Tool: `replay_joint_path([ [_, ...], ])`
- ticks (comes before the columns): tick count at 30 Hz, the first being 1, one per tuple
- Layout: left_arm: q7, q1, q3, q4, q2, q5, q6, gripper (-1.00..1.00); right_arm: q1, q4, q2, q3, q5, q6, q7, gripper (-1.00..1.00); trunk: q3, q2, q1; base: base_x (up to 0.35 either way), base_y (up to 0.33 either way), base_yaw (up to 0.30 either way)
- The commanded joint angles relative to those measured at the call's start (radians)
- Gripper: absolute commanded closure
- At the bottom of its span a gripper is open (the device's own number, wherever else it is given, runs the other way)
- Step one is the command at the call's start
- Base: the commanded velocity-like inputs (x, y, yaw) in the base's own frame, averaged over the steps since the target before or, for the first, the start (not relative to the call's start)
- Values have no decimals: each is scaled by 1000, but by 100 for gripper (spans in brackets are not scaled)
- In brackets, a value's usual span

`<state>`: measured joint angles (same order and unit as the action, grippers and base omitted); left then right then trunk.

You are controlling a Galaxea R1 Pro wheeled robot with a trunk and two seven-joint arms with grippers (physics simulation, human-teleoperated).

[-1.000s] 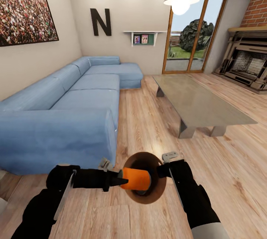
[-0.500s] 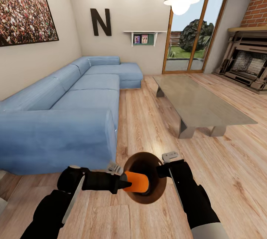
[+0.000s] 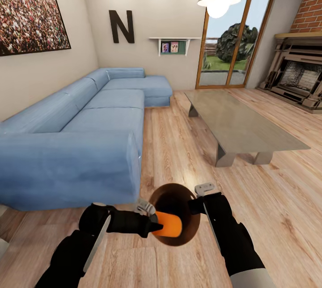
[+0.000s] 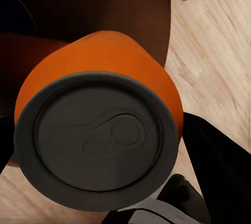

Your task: Put the three can of soda from the living room inside the tash can in the kitchen.

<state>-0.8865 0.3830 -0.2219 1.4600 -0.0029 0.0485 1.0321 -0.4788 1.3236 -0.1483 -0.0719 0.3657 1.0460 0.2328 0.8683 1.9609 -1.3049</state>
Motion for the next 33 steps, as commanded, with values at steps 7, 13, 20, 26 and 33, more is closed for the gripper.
replay_joint_path([
  [7,41,0,-3,-38,-28,1,-17,100,0,-3,-1,-10,-17,1,5,100,0,0,0,0,0,0],
  [13,107,1,-18,-45,-40,1,-24,100,0,-3,-1,-19,-17,1,5,100,0,0,0,0,0,0],
  [20,187,1,-29,-61,-41,1,-59,100,0,-3,-2,-20,-17,1,5,100,0,0,0,0,0,0],
  [26,228,2,-35,-95,-48,1,-87,100,0,-3,-1,-20,-17,1,5,100,0,0,0,0,0,0],
  [33,262,2,-36,-131,-63,1,-108,100,0,-3,-6,-21,-19,1,5,100,0,0,0,0,0,0],
])
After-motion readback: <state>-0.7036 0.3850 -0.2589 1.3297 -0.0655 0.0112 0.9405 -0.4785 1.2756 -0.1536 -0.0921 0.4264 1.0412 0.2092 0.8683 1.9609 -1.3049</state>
